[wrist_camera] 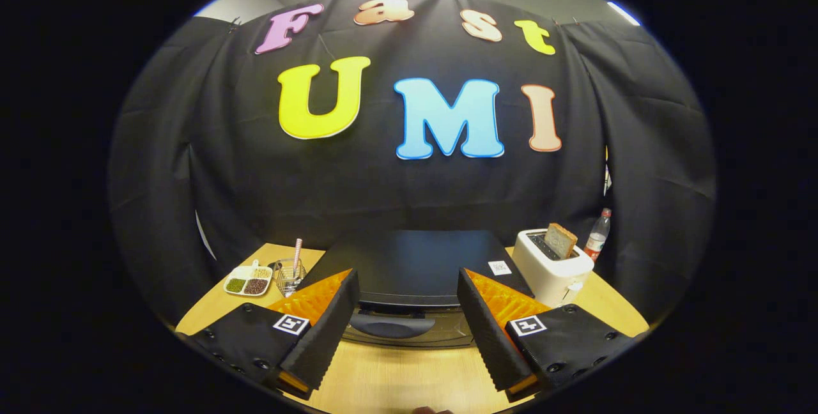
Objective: Open the toaster oven, put the food inside, and close the toaster oven door.
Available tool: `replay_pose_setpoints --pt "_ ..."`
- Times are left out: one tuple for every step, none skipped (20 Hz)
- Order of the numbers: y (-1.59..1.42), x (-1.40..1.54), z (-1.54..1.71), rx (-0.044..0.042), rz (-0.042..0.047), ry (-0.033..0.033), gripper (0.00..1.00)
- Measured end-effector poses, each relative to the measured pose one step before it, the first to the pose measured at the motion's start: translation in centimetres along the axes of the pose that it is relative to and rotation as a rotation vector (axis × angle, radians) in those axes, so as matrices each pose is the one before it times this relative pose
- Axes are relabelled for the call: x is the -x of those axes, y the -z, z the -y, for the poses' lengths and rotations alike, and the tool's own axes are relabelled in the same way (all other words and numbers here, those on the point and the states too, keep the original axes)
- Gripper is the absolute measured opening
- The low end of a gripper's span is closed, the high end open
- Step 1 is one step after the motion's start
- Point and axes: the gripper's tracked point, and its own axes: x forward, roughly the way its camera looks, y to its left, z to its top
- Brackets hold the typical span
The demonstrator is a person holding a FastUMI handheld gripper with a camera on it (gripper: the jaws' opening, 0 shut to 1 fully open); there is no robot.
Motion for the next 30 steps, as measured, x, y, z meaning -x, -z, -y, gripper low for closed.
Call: replay_pose_setpoints --pt "0.841 -0.847 -0.21 -0.0045 -0.02126 -0.00192 0.98" --pt "0.689 -0.795 -0.032 0.00044 -0.01727 -0.00065 0.98" --pt "0.666 -0.663 0.13 0.00369 -0.01439 0.00652 0.98" --pt "0.526 -0.575 0.08 0.00143 -0.01401 0.00626 0.98" --pt "0.688 -0.564 -0.02 -0.00083 -0.01229 0.00539 0.98" --pt "0.498 -0.458 0.023 0.00458 -0.01326 0.01265 0.98" --pt "0.476 -0.449 0.101 0.01047 -0.00927 0.01256 0.98" --pt "0.289 -0.45 -0.198 0.00697 -0.00994 -0.00174 0.98" --pt "0.377 -0.466 -0.298 0.00029 -0.00662 -0.00866 0.98" --pt "0.165 -0.389 -0.234 -0.0013 -0.00396 -0.00809 0.98" --pt "0.283 -0.247 0.061 -0.00092 -0.01059 0.00459 0.98" --pt "0.535 -0.324 0.094 -0.00619 -0.02154 0.00177 0.98" --pt "1.066 0.186 0.128 -0.00988 -0.0337 0.00734 0.98" --pt "-0.598 0.142 -0.113 -0.01938 0.02395 -0.00222 0.98" --pt "0.367 -0.375 -0.157 -0.0019 -0.02271 -0.0101 0.98" --pt "-0.08 0.268 -0.095 -0.01211 0.00607 -0.01296 0.98" --pt "0.616 -0.078 -0.066 -0.01279 -0.03022 -0.01414 0.99" --pt "0.202 0.133 -0.006 -0.02083 -0.01653 -0.01554 0.99" --pt "0.471 0.025 0.013 -0.01328 -0.03298 -0.01492 0.99" --pt "-0.111 0.189 -0.059 0.00442 0.00096 -0.00884 0.99" --pt "0.354 0.313 0.077 0.01784 -0.02264 -0.00407 0.99" --pt "-0.057 0.439 -0.014 0.00521 0.00081 0.00131 0.98" --pt "0.509 0.122 -0.094 -0.00006 -0.01405 0.00208 0.98" --pt "0.134 0.35 0.005 0.0042 0.00549 0.00075 0.99" --pt "0.52 0.557 -0.099 0.00736 -0.00393 -0.00092 0.99" --pt "0.252 0.341 -0.064 0.00021 0.0009 -0.00155 0.99" --pt "0.482 0.299 -0.009 -0.00111 -0.00286 -0.00202 0.99" --pt "0.293 0.25 0.029 0.00097 -0.0001 0.00059 0.99" --pt "0.514 0.279 -0.043 0.00371 -0.00376 0.00241 0.99" --pt "0.49 0.279 -0.02 0.00557 -0.00965 0.00475 0.99"
